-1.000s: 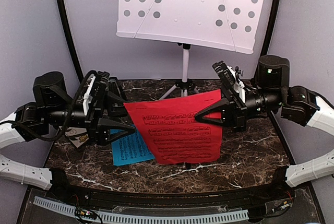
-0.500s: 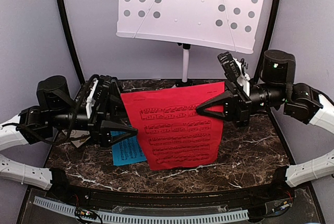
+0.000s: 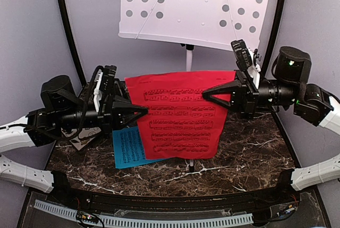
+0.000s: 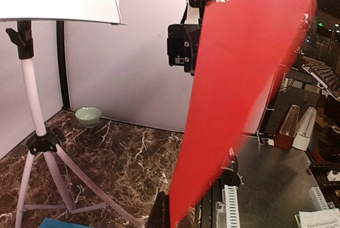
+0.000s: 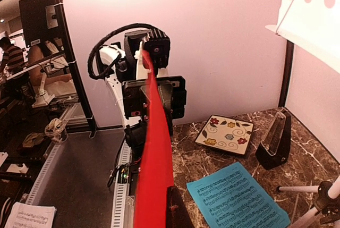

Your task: Set up the instrument practice props

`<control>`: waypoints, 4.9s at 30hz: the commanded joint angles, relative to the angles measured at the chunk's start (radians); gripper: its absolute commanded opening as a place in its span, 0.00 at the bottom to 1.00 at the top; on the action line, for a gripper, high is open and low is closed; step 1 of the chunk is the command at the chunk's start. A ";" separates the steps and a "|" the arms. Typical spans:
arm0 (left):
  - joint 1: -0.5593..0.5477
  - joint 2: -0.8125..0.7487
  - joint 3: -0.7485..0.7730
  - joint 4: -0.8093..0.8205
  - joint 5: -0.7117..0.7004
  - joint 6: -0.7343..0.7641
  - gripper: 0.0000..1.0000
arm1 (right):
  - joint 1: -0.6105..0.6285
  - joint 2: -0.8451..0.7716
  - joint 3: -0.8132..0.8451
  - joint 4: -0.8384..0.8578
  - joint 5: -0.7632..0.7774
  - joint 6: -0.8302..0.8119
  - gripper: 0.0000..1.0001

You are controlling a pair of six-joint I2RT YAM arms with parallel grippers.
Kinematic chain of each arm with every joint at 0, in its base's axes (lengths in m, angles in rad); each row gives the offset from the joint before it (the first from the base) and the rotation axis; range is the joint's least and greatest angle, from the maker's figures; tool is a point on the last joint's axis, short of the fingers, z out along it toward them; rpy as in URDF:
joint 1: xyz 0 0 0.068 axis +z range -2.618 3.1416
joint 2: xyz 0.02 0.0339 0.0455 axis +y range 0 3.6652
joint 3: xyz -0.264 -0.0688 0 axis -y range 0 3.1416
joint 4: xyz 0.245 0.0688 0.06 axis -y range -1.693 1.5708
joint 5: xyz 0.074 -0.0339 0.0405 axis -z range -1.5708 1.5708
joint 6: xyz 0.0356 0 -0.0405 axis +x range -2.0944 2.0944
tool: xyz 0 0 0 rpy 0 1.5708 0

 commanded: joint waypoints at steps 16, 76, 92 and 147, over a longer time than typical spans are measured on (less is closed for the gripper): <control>0.002 0.036 0.033 0.081 0.076 -0.107 0.00 | -0.009 0.000 -0.053 0.062 0.159 0.040 0.36; 0.149 0.782 1.461 -0.563 -0.517 0.306 0.22 | -0.034 0.209 0.694 -0.050 0.900 -0.134 0.00; 0.150 0.645 1.193 -0.278 -0.447 0.334 0.00 | -0.045 0.294 0.773 0.000 0.929 -0.231 0.00; 0.147 0.579 0.971 -0.005 -0.233 0.414 0.00 | 0.018 0.567 1.074 0.023 0.841 -0.493 0.00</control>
